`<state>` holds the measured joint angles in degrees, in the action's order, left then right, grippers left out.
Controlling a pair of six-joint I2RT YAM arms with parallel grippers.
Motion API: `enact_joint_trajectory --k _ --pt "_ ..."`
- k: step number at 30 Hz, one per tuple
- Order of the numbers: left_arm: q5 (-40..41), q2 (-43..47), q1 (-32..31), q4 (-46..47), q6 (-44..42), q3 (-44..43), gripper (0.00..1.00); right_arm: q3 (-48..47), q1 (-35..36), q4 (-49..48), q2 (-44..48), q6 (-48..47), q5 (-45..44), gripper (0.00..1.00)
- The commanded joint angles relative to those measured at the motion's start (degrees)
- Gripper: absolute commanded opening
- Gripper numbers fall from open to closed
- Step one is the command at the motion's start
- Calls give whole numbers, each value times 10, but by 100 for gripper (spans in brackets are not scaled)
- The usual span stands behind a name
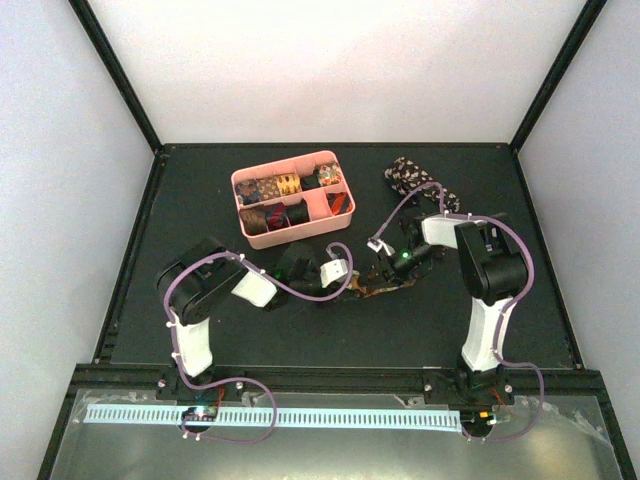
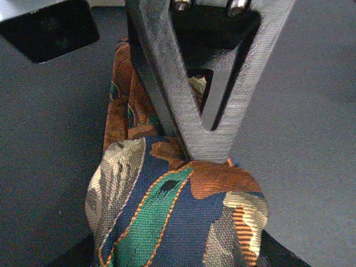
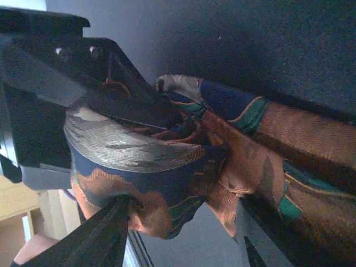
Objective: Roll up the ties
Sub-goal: Roll the tie at the center of the board.
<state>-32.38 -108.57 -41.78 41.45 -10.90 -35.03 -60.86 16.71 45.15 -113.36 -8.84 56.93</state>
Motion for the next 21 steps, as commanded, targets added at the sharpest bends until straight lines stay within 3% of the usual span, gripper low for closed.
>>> enact_joint_trajectory --k 1,12,21 --pt "56 11 -10 -158 -54 -19 36 -27 -2 46 44 -26 -48 56" --pt "89 1 -22 -218 -60 -46 40 -68 36 59 26 10 -28 55" --pt "92 4 -23 -222 -60 -51 41 -70 39 59 7 13 -91 6"
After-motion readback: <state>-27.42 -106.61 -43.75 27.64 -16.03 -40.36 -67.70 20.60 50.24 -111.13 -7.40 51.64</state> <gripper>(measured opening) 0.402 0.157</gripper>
